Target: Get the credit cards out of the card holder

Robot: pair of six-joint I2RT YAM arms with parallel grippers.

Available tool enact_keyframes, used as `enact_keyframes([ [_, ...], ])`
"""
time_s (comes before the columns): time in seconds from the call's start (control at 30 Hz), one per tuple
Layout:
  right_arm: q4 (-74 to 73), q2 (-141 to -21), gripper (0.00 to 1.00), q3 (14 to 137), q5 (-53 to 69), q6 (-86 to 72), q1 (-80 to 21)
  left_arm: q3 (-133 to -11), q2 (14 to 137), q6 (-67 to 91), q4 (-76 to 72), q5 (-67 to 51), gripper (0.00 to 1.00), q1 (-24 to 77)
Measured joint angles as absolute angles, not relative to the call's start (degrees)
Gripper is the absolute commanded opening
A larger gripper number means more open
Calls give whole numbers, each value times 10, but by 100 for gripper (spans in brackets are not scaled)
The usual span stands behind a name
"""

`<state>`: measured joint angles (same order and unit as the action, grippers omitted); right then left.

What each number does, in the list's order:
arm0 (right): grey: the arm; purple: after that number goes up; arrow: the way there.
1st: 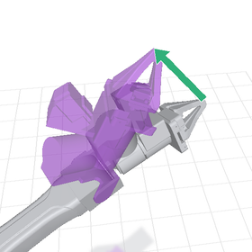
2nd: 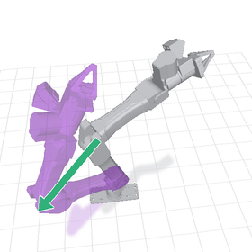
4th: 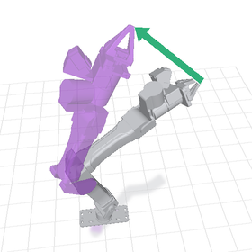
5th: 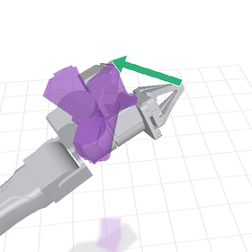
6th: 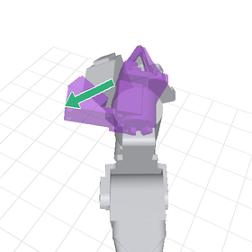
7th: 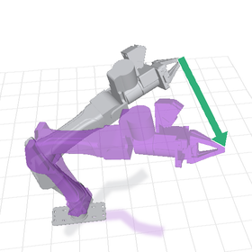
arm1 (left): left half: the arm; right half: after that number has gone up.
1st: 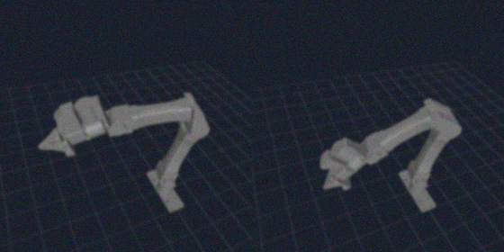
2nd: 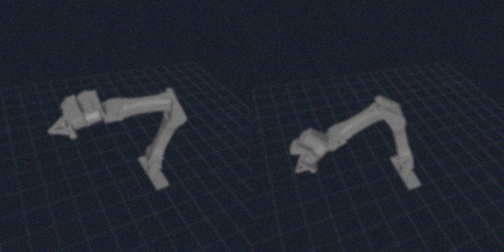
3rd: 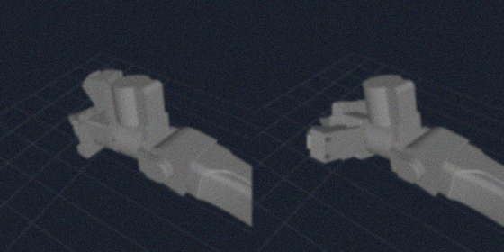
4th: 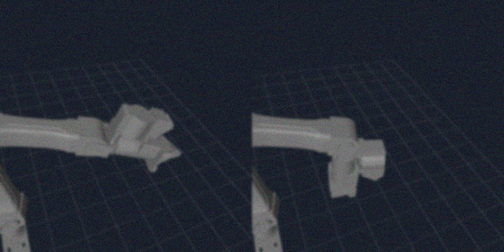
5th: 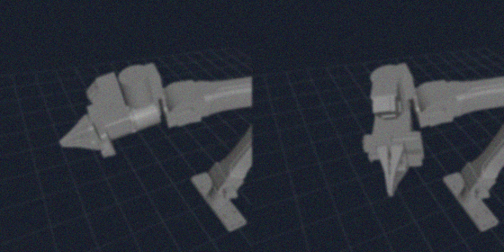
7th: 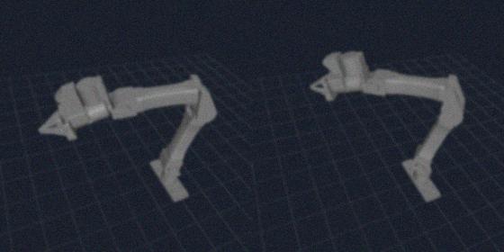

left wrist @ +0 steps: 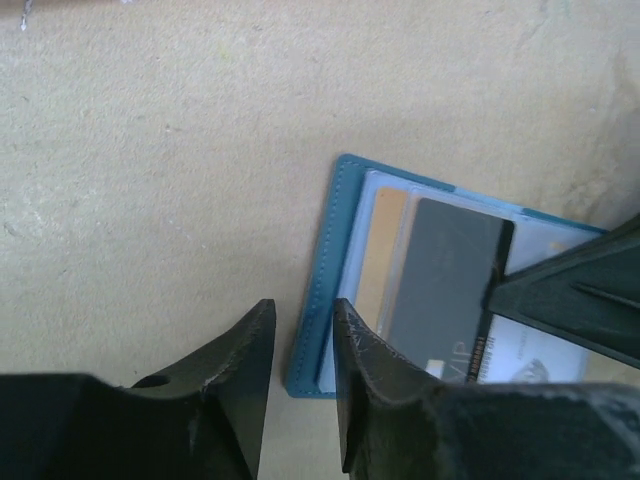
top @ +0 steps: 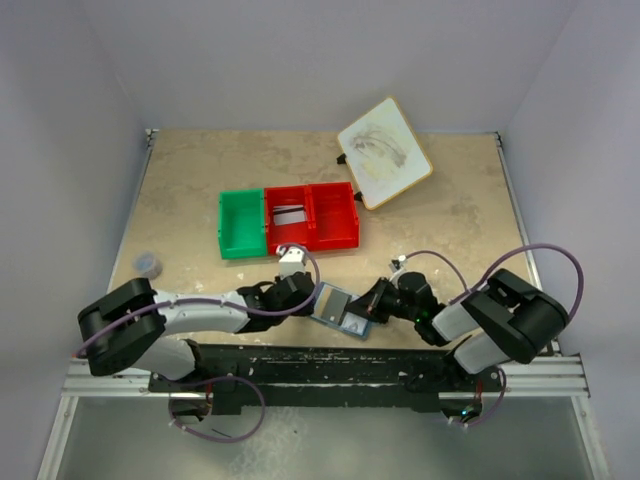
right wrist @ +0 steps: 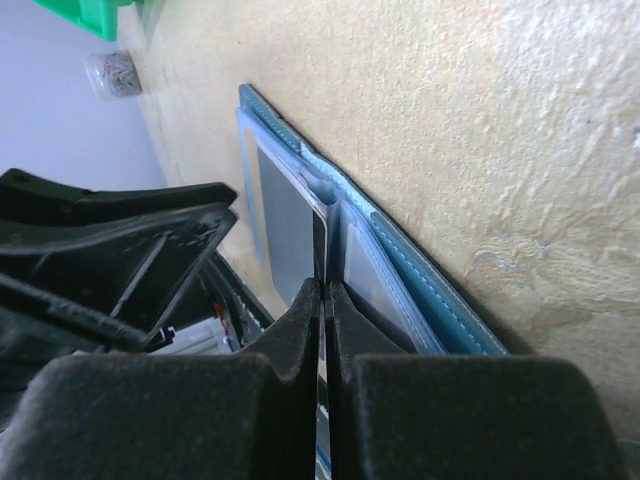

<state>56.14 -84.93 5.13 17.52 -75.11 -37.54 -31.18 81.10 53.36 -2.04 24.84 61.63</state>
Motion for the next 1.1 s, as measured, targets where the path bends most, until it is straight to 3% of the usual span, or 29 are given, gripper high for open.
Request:
enact_keyframes([
  [0.23, 614, -901, 0, 53, 187, -756, -374, -361, 790, 518, -25, 182, 34, 616],
  [0.53, 628, -909, 0, 50, 188, -759, -374, -374, 888, 541, -87, 130, 27, 616],
  [1.1, 440, -729, 0, 35, 164, -745, -373, -339, 881, 590, -124, 210, 24, 619],
])
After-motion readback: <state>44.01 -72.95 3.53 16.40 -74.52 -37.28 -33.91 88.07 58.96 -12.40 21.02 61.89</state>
